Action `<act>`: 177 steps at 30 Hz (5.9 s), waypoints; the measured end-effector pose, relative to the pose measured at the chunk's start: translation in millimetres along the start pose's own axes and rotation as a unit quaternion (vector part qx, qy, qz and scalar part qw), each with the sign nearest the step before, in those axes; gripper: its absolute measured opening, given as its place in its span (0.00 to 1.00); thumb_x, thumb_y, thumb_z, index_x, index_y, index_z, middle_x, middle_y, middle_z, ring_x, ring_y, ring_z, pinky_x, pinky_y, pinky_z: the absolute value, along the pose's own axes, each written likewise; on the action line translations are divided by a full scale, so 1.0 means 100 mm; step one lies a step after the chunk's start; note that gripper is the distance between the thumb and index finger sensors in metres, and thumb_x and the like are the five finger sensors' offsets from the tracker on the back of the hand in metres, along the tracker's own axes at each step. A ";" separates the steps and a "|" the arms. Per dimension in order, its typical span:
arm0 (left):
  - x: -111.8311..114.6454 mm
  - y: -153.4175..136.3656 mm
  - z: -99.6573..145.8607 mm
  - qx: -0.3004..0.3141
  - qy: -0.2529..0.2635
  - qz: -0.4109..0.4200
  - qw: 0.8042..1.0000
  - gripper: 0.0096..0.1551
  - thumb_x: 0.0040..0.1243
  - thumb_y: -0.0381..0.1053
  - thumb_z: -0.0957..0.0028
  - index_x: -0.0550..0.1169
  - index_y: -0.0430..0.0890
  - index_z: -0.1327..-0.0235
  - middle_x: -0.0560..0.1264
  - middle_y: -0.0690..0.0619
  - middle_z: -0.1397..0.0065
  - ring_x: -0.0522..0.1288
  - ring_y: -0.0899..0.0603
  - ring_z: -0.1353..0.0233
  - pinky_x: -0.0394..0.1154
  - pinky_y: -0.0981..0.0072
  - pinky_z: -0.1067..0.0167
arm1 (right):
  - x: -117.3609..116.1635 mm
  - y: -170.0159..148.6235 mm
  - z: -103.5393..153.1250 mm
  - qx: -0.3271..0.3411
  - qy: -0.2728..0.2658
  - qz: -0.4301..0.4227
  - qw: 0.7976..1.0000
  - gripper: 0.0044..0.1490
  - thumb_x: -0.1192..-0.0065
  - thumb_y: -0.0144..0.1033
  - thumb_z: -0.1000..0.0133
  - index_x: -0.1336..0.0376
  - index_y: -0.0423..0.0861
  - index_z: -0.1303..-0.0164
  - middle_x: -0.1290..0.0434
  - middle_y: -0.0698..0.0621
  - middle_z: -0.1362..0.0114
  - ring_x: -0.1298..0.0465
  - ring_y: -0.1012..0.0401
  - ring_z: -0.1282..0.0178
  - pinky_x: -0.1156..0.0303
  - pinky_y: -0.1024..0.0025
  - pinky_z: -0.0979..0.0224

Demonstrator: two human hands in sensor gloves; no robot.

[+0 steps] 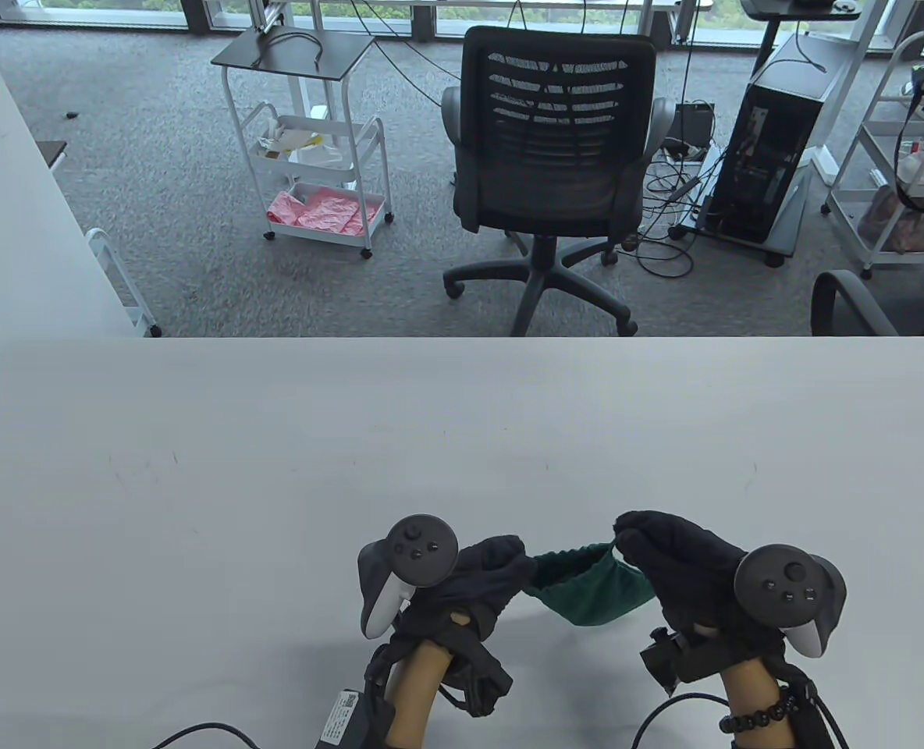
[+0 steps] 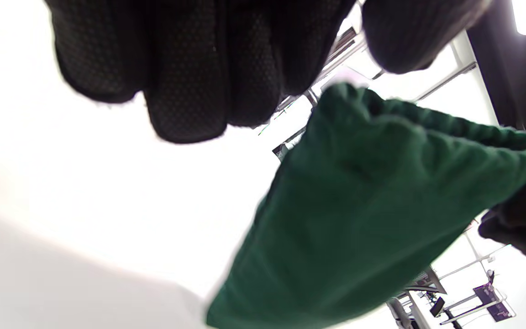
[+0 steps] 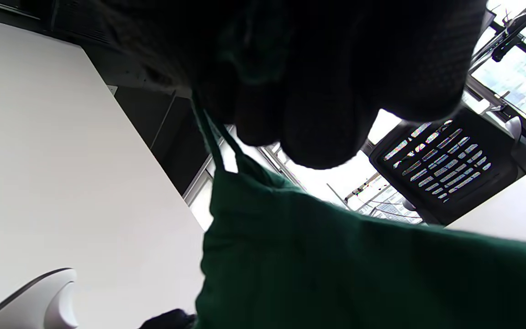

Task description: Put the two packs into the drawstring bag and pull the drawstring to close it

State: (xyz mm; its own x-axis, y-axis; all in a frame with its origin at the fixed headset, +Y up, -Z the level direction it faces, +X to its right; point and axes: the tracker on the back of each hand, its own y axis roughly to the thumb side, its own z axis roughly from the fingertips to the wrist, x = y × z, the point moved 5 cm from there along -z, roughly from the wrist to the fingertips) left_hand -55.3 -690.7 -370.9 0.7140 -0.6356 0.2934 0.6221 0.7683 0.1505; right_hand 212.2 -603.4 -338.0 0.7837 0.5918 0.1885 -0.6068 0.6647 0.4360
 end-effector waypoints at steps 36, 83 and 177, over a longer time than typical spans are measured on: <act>0.10 0.87 0.20 0.164 0.122 -0.233 0.951 0.24 0.56 0.64 0.46 0.80 0.57 0.41 0.88 0.56 0.46 0.87 0.41 0.41 0.71 0.29 0.33 | -0.21 -0.06 -0.01 -0.004 0.050 -0.051 0.997 0.21 0.35 0.46 0.44 0.25 0.47 0.48 0.17 0.46 0.47 0.13 0.54 0.52 0.17 0.53 0.43; -0.02 0.63 0.13 0.124 0.132 -0.224 0.958 0.25 0.57 0.68 0.48 0.81 0.62 0.42 0.85 0.53 0.39 0.86 0.40 0.37 0.74 0.33 0.34 | 0.26 -0.28 0.04 -0.035 -0.053 -0.089 0.994 0.20 0.35 0.43 0.44 0.25 0.45 0.50 0.17 0.45 0.48 0.14 0.54 0.53 0.17 0.53 0.44; -0.34 -0.03 -0.60 0.034 0.122 -0.272 0.954 0.31 0.64 0.58 0.52 0.73 0.55 0.34 0.79 0.54 0.29 0.80 0.43 0.28 0.75 0.38 0.31 | 0.08 -0.47 0.03 -0.108 0.076 0.200 0.971 0.56 0.46 0.55 0.41 0.68 0.41 0.18 0.68 0.31 0.17 0.69 0.32 0.21 0.69 0.24 0.30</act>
State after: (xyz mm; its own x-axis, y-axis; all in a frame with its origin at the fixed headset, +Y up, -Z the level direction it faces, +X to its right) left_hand -62.0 -675.9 -437.9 0.3512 -0.9334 -0.0733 0.9052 0.3185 0.2814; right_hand 247.6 -630.7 -354.5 0.4620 0.8712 0.1662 -0.8846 0.4392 0.1571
